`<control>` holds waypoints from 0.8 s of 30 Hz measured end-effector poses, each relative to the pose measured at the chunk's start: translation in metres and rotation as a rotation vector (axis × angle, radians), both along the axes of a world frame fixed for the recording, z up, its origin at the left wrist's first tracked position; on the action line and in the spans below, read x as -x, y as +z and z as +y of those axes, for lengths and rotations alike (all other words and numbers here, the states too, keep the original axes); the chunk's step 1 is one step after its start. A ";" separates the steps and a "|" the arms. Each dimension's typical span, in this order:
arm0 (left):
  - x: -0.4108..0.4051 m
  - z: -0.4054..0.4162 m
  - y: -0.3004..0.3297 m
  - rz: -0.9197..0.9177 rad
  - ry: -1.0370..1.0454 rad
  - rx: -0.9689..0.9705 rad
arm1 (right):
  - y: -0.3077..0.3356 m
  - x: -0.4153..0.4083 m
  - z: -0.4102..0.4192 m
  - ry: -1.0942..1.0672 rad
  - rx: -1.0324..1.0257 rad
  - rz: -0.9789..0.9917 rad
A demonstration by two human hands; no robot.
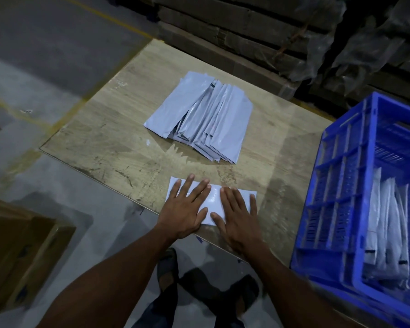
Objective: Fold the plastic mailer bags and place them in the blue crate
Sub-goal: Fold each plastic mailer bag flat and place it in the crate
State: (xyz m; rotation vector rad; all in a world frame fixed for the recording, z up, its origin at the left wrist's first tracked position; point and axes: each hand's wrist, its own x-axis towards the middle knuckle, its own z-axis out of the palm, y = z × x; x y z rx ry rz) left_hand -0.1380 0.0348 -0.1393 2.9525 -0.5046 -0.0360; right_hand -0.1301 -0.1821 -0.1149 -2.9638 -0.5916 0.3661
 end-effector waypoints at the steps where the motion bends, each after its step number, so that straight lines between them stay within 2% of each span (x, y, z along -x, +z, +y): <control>1: 0.000 0.000 0.000 0.011 0.001 -0.006 | 0.000 0.001 -0.005 -0.024 0.008 0.011; 12: 0.006 0.016 -0.001 0.040 0.111 -0.032 | 0.008 0.005 -0.018 -0.220 0.024 0.094; 14: 0.006 0.015 -0.002 0.035 0.106 -0.037 | 0.012 0.002 -0.003 -0.149 0.031 -0.008; 17: 0.006 0.016 -0.005 0.046 0.107 -0.037 | 0.006 -0.004 0.013 0.041 0.010 -0.049; 24: 0.005 0.018 -0.005 0.060 0.101 -0.047 | 0.003 -0.007 0.000 -0.003 0.002 0.000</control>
